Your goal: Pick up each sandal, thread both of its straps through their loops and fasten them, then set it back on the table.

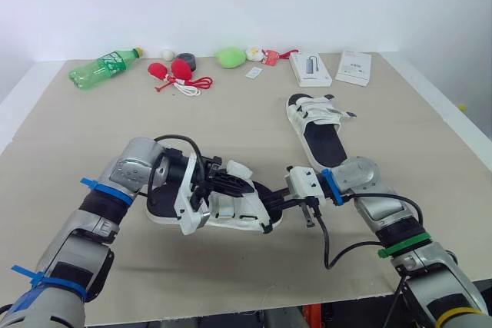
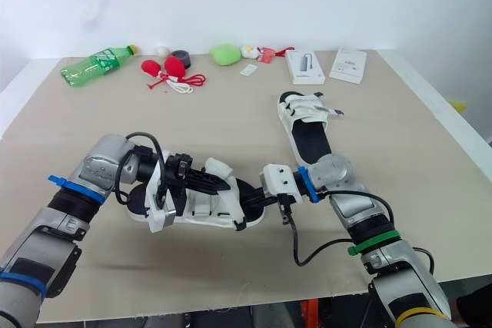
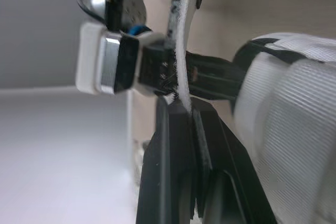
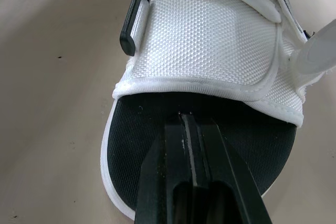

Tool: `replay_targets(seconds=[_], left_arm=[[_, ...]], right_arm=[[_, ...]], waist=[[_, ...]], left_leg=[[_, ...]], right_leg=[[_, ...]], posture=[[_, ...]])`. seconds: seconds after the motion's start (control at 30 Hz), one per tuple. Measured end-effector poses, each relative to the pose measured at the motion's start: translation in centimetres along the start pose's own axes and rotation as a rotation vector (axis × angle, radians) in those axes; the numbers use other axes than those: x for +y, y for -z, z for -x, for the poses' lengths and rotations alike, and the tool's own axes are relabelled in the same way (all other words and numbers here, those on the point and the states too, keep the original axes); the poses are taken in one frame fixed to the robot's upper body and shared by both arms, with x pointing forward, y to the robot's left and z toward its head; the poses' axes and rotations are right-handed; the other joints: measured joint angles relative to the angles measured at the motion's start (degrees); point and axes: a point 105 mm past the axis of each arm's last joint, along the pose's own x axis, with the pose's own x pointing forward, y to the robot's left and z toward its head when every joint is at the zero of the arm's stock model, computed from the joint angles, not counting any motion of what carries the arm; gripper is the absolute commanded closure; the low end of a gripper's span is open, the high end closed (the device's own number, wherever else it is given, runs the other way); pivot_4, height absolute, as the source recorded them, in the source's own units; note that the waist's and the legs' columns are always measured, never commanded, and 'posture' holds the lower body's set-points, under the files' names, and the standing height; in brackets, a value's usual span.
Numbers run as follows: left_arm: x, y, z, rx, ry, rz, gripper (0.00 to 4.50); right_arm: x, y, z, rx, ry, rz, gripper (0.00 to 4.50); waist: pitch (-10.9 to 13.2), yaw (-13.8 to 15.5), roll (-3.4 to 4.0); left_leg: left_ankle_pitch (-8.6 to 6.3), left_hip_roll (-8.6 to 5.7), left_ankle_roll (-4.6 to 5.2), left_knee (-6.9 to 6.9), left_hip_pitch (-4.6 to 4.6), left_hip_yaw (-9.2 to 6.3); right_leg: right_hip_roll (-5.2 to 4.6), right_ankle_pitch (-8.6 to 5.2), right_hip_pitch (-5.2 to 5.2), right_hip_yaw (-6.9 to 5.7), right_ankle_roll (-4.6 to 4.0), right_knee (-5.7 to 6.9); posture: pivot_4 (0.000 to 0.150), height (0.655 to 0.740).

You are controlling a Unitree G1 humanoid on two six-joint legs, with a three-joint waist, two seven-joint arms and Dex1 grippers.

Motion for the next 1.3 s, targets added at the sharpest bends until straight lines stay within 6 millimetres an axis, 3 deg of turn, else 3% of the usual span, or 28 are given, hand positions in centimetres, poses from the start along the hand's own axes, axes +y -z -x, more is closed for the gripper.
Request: replay_targets(seconds=[0.07, 0.17, 0.23, 0.27, 0.43, 0.57, 0.7, 0.87, 1.03, 1.1, 1.3], left_arm=[[0.0, 0.0, -0.2, -0.006, -0.008, 0.001, 3.72], [0.2, -0.1, -0.5, -0.012, -0.035, 0.017, 2.42], [0.4, 0.1, -0.3, 0.006, -0.047, 0.033, 1.26], [0.4, 0.2, -0.2, 0.011, -0.048, 0.035, 1.06], [1.3, 0.8, 1.4, 0.079, -0.061, 0.055, 1.06], [2.3, 1.7, 3.8, 0.194, -0.145, 0.226, 1.06], [1.8, 1.6, 6.2, 0.284, -0.191, 0.449, 1.06], [1.2, -0.6, 6.6, 0.277, -0.256, 0.813, 1.06], [-0.4, -5.4, 5.7, 0.137, -0.23, 1.504, 1.06], [-1.0, -7.1, 5.1, 0.096, -0.189, 1.685, 1.06], [-1.8, -8.9, 3.7, 0.081, -0.161, 1.872, 1.06]], right_arm=[[0.0, 0.0, 0.0, 0.0, -0.003, 0.001, 4.5], [0.0, 0.0, 0.0, -0.002, -0.005, 0.004, 4.5], [0.0, 0.0, 0.0, -0.002, -0.006, 0.005, 4.5], [0.0, 0.0, 0.0, -0.002, -0.007, 0.006, 4.5], [0.0, 0.0, 0.0, -0.002, -0.009, 0.009, 4.5], [0.1, 0.0, -0.1, -0.004, -0.012, 0.01, 4.5], [0.2, 0.0, -0.1, -0.005, -0.016, 0.011, 4.5], [0.1, 0.1, -0.2, -0.01, -0.024, 0.01, 4.5], [-0.2, 0.0, -0.4, -0.017, -0.032, 0.013, 4.5], [-0.1, 0.1, -0.3, -0.016, -0.034, 0.012, 4.5], [-0.1, 0.1, -0.3, -0.015, -0.033, 0.01, 4.5]], waist=[[0.0, 0.0, 0.0], [0.0, -0.01, 0.0], [0.0, -0.01, 0.0], [0.0, -0.01, 0.0], [-0.01, -0.01, 0.02], [-0.01, -0.1, 0.02], [-0.01, -0.1, 0.03], [0.0, -0.1, 0.01], [0.02, -0.3, 0.01], [0.03, -0.29, 0.02], [0.03, -0.25, 0.02]], left_leg=[[0.0, 0.0, 0.0, 0.0, 0.0, 0.0], [0.0, 0.0, 0.01, 0.0, 0.0, 0.0], [0.01, 0.0, 0.01, 0.0, 0.01, 0.0], [0.01, 0.0, 0.01, 0.0, 0.0, 0.0], [0.0, 0.01, 0.01, -0.01, 0.0, 0.0], [0.0, 0.04, 0.01, -0.03, 0.0, 0.01], [0.0, 0.09, 0.02, -0.05, 0.02, 0.01], [0.0, 0.15, 0.02, -0.05, 0.04, 0.04], [-0.03, 0.26, 0.0, -0.11, 0.13, 0.12], [-0.03, 0.26, 0.0, -0.11, 0.18, 0.11], [-0.19, 0.15, -0.26, 0.03, 0.34, 0.11]], right_leg=[[0.0, 0.0, 0.01, 0.0, 0.01, 0.0], [0.01, 0.01, 0.0, 0.0, 0.02, 0.01], [0.01, 0.01, 0.0, 0.0, 0.02, 0.01], [0.01, 0.01, 0.0, 0.0, 0.02, 0.01], [0.01, 0.01, 0.01, -0.01, 0.02, 0.01], [0.02, 0.01, -0.01, -0.01, 0.01, 0.02], [0.03, -0.02, 0.0, -0.05, -0.03, 0.02], [0.04, -0.01, -0.01, -0.08, -0.06, 0.02], [0.03, -0.07, -0.08, -0.13, -0.17, 0.03], [0.04, -0.09, -0.21, -0.15, -0.19, 0.03], [-0.07, -0.17, -0.2, -0.15, -0.33, -0.07]], posture=[[0.15, 0.74], [0.15, 0.74], [0.15, 0.74], [0.15, 0.74], [0.15, 0.74], [0.15, 0.74], [0.15, 0.74], [0.15, 0.74], [0.15, 0.74], [0.15, 0.74], [0.15, 0.74]])
